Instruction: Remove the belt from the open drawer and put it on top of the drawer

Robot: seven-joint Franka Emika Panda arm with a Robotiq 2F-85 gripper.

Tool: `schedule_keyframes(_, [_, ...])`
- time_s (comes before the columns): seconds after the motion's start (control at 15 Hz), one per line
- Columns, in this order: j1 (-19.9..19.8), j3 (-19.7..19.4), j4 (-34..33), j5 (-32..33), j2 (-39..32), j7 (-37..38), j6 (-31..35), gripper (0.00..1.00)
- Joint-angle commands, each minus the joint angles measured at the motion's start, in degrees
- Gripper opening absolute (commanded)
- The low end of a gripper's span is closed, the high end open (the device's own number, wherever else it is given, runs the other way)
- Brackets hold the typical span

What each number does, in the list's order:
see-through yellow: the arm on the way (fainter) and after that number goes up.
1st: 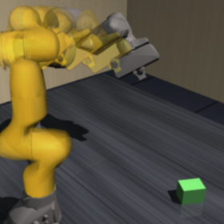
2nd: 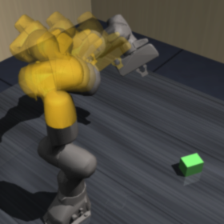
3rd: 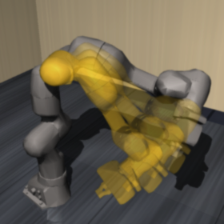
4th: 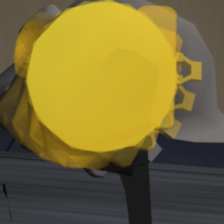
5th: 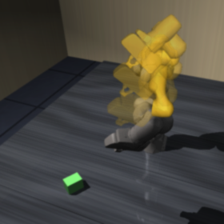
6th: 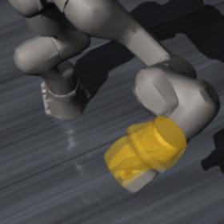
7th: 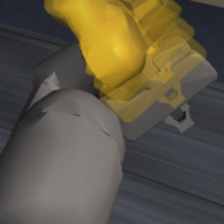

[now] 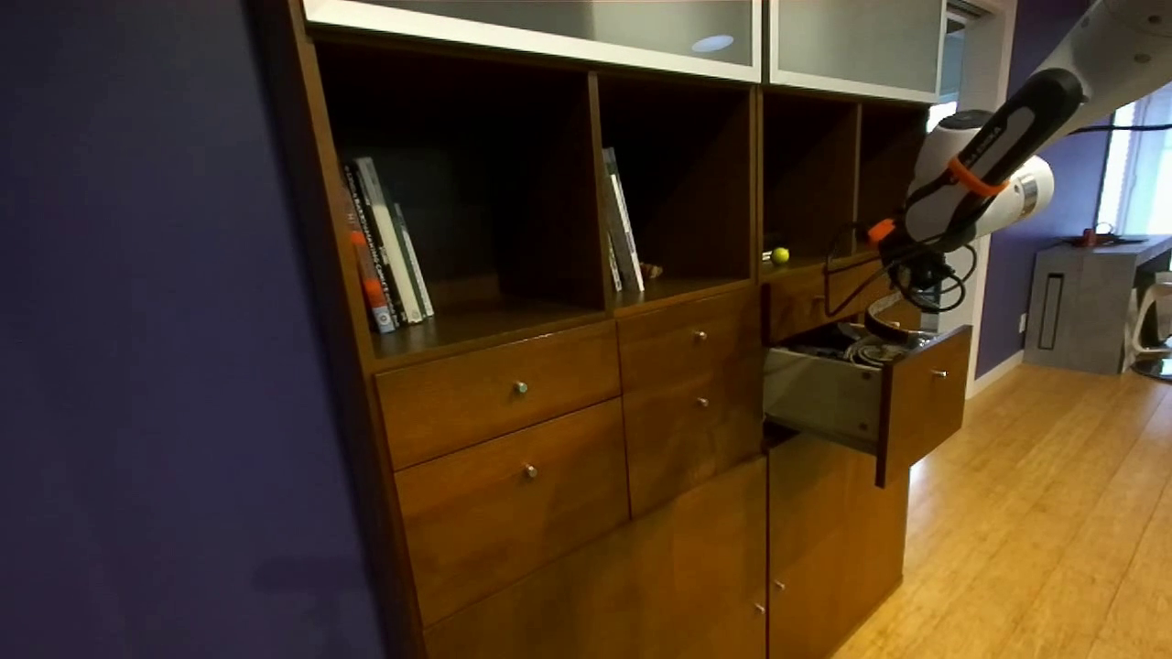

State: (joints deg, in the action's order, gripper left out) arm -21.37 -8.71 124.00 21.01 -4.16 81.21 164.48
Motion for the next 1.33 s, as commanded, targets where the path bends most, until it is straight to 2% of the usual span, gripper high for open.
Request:
schedule_keyframes(0.0, [1.18, 3.33, 0.99, -9.55, 3.47, -4.68, -8.27, 0.66])
schedule_keyframes(0.07, [4.92, 0.83, 0.98, -13.75, 4.40, -7.27, -11.65, 0.72])
schedule_keyframes(0.2, [6.56, 1.02, -0.17, -19.44, 5.34, -10.73, -19.78, 0.86])
schedule_keyframes(0.33, [7.89, 0.78, -1.69, -22.34, 4.90, -12.19, -26.35, 1.00])
schedule_keyframes(0.4, [8.30, 0.65, -2.22, -22.46, 4.45, -11.92, -27.94, 1.00])
schedule_keyframes(0.67, [9.00, 0.29, -2.45, -22.86, 2.21, -12.85, -23.13, 1.00])
schedule_keyframes(1.27, [9.58, -0.15, -2.83, -23.30, -2.13, -17.97, -19.70, 1.00])
